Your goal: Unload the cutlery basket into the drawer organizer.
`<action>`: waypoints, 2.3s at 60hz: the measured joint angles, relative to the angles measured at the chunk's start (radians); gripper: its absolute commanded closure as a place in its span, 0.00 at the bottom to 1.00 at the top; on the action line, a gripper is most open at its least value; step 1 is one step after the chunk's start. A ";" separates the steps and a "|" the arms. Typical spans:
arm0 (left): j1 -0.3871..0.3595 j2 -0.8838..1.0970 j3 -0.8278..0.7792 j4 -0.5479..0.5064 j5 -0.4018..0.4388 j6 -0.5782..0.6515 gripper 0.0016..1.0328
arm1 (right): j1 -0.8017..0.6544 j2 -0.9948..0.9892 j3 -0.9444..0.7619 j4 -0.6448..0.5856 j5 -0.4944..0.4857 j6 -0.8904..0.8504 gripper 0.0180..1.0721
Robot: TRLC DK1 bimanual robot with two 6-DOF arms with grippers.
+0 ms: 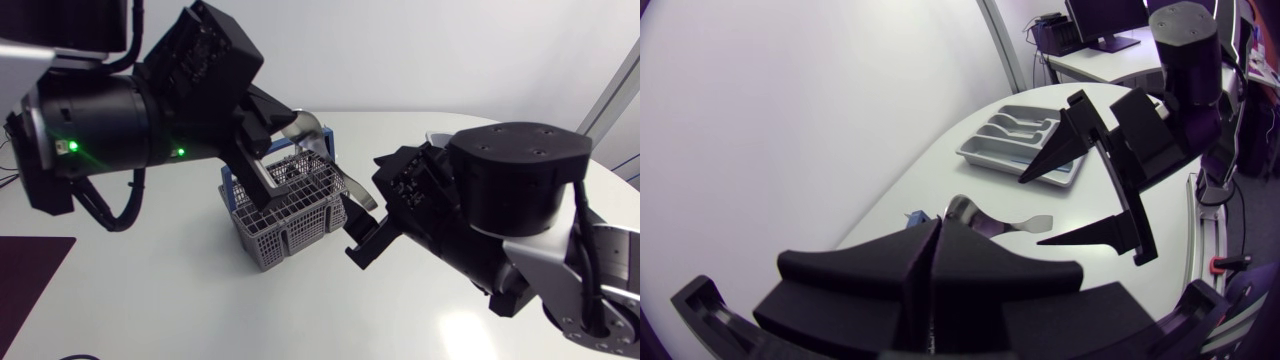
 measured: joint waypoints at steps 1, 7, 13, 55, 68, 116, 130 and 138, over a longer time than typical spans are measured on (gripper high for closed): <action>0.000 0.008 0.006 -0.009 0.007 -0.018 0.87 | 0.002 0.000 -0.002 0.009 0.003 -0.003 0.28; 0.000 0.045 0.037 -0.051 0.032 -0.092 0.87 | 0.004 0.000 -0.014 0.049 0.024 -0.032 0.35; 0.000 0.068 0.072 -0.099 0.058 -0.155 0.87 | 0.007 0.000 -0.029 0.087 0.037 -0.063 0.41; 0.008 0.147 0.141 -0.184 0.073 -0.262 0.87 | 0.068 0.080 -0.045 0.179 0.100 -0.163 0.65; 0.008 0.148 0.141 -0.188 0.073 -0.262 0.87 | 0.074 0.085 -0.045 0.180 0.102 -0.182 0.77; 0.006 0.150 0.152 -0.209 0.070 -0.281 0.55 | 0.079 0.082 -0.045 0.186 0.111 -0.178 0.88; 0.006 0.145 0.175 -0.141 0.045 -0.280 0.17 | 0.059 0.039 -0.068 0.140 0.093 -0.178 0.88; 0.019 0.123 0.175 -0.123 0.024 -0.280 0.10 | -0.005 0.010 -0.071 0.099 0.065 -0.173 0.88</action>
